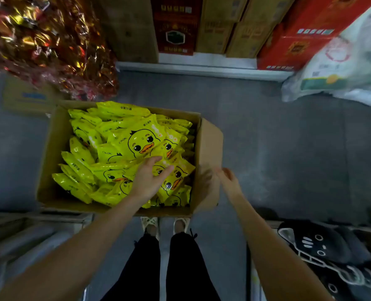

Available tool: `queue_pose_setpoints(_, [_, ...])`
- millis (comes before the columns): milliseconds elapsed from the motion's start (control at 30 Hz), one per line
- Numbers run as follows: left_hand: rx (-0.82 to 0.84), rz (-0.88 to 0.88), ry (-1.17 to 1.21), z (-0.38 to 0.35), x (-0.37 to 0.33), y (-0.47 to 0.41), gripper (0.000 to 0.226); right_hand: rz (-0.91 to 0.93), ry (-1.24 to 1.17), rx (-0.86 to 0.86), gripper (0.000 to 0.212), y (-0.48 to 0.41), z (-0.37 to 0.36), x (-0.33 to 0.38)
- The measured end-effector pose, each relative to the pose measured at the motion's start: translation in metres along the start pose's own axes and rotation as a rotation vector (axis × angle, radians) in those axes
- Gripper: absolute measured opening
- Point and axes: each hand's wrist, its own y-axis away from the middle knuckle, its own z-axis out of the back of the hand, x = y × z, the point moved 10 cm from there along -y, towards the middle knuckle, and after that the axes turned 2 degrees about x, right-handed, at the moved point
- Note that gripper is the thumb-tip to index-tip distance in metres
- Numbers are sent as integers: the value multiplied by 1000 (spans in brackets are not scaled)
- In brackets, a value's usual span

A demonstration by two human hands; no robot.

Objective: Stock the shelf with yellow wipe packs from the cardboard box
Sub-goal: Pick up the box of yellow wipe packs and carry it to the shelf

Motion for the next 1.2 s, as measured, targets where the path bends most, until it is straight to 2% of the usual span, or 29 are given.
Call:
queue_pose_setpoints(67, [-100, -60, -244, 4, -3, -6, 78, -24, -38, 16, 69, -6, 0, 1])
queue_pose_setpoints(167, [-11, 31, -383, -13, 14, -20, 86, -49, -101, 58, 77, -19, -4, -2])
queue_pose_setpoints(267, [93, 122, -346, -34, 35, -33, 88, -69, -146, 92, 104, -30, -11, -6])
queue_pose_setpoints(300, [113, 134, -307, -40, 38, -36, 89, -75, -159, 104, 101, -34, -14, -7])
queue_pose_setpoints(367, [138, 167, -267, -50, 46, -43, 90, -84, -158, 108, 74, -43, -18, -13])
queue_pose_setpoints(400, [139, 177, -272, -52, 47, -45, 91, -97, -186, 109, 71, -47, -20, -17])
queue_pose_setpoints(500, [137, 197, -277, -55, 51, -54, 92, -176, -217, 91, 90, -54, -24, -29])
queue_pose_setpoints(700, [148, 206, -270, -60, 54, -61, 92, -204, -191, 52, 89, -52, -14, -38])
queue_pose_setpoints(900, [177, 178, -221, -50, 46, -52, 92, -154, -69, -33, 127, -30, 22, -35])
queue_pose_setpoints(1133, [160, 115, -151, -24, 10, -16, 85, -8, 9, -170, 98, 53, 58, 15])
queue_pose_setpoints(1200, [154, 82, -125, -16, 0, -5, 85, 75, -46, -197, 77, 73, 59, 34])
